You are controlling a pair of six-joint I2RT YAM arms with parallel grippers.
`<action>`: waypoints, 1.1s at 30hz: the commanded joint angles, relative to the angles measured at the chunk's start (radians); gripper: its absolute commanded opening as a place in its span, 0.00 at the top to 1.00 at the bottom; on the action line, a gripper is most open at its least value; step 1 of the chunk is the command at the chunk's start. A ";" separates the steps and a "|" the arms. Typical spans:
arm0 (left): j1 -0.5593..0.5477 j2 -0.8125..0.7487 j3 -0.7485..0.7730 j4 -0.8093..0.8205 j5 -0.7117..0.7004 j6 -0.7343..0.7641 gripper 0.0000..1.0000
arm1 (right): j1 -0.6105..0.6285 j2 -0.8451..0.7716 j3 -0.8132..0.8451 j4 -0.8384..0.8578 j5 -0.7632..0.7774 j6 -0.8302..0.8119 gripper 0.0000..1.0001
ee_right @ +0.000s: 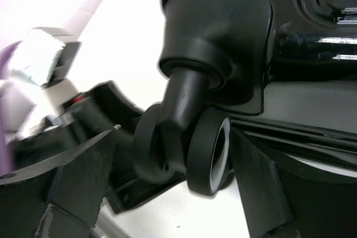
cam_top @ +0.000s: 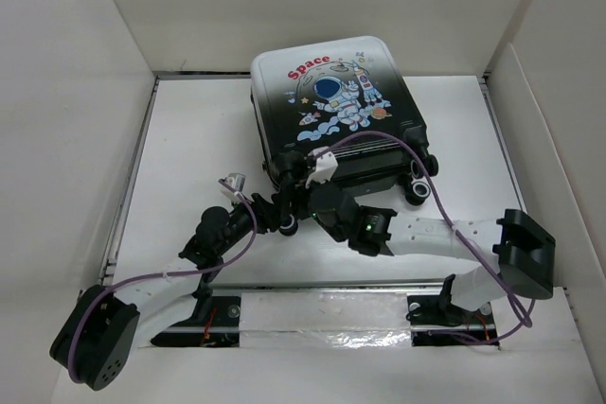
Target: Pack the luggage
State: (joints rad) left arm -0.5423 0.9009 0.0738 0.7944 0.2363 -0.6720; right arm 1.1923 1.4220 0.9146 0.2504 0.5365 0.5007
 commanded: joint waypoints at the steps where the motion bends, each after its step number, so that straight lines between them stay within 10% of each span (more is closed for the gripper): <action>1: -0.002 0.006 0.035 0.089 0.014 0.014 0.49 | 0.006 0.063 0.125 -0.204 0.133 -0.011 0.16; 11: -0.002 0.015 0.038 0.082 -0.011 0.040 0.49 | 0.024 0.150 0.390 -0.636 0.410 -0.096 0.70; 21: -0.002 0.016 0.083 0.049 -0.012 0.075 0.50 | 0.033 0.301 0.645 -0.947 0.543 -0.194 0.72; 27: -0.212 0.027 0.124 -0.027 -0.299 0.135 0.50 | 0.044 0.419 0.791 -1.112 0.640 -0.154 0.72; 33: -0.222 0.032 0.129 -0.029 -0.387 0.124 0.53 | 0.044 0.350 0.768 -0.966 0.530 -0.237 0.74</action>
State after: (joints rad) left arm -0.7597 0.9333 0.1585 0.7403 -0.0608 -0.5705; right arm 1.2667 1.8469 1.6630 -0.7719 1.0100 0.3363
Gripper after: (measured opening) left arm 0.474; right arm 0.570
